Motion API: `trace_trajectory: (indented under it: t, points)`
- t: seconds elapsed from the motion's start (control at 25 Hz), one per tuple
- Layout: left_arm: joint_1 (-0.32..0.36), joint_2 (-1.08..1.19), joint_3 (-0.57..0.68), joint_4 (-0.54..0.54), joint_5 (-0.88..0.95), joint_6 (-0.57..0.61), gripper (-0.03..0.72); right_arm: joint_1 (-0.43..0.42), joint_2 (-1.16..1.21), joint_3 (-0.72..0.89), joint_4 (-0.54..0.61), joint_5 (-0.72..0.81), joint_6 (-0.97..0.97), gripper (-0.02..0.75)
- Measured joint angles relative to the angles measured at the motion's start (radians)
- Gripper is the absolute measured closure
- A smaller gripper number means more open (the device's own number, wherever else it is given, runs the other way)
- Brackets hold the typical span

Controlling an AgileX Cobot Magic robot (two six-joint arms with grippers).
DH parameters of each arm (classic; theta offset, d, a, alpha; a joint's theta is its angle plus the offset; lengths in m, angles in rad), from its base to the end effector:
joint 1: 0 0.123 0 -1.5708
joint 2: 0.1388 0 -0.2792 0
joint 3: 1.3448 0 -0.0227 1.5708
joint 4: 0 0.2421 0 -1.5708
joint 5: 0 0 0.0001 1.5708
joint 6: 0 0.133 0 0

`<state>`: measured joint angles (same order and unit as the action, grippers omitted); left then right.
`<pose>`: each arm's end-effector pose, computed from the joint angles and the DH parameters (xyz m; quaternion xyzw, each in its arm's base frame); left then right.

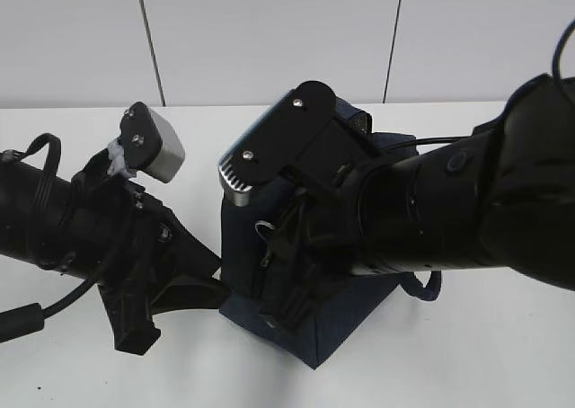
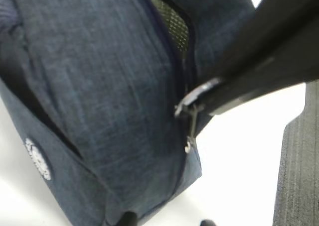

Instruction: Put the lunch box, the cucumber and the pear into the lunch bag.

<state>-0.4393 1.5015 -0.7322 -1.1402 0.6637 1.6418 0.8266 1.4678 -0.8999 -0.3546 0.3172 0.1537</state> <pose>0.2229 -0.1871 0.1739 0.5269 0.7553 -0.2583 0.2918 0.2336 0.2323 0.2172 -0.4279 0.8162 0.0740 0.3810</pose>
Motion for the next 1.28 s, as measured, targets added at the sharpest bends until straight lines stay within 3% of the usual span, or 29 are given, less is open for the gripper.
trace_trajectory:
  t: [0.2,0.72,1.04,1.28]
  points:
    - [0.0,0.018,0.0,-0.054,0.003,0.042,0.445,0.0,-0.021,-0.005,-0.073,0.014,0.069,0.732]
    - [-0.057,0.112,-0.001,-0.251,-0.07,0.189,0.463,0.0,-0.027,-0.016,-0.052,0.038,0.08,0.732]
    - [-0.059,0.112,-0.001,-0.248,-0.106,0.194,0.47,0.0,-0.027,-0.016,-0.041,0.05,0.08,0.732]
    - [-0.059,0.099,-0.001,-0.111,-0.067,0.06,0.469,0.0,-0.027,-0.018,-0.041,0.062,0.082,0.732]
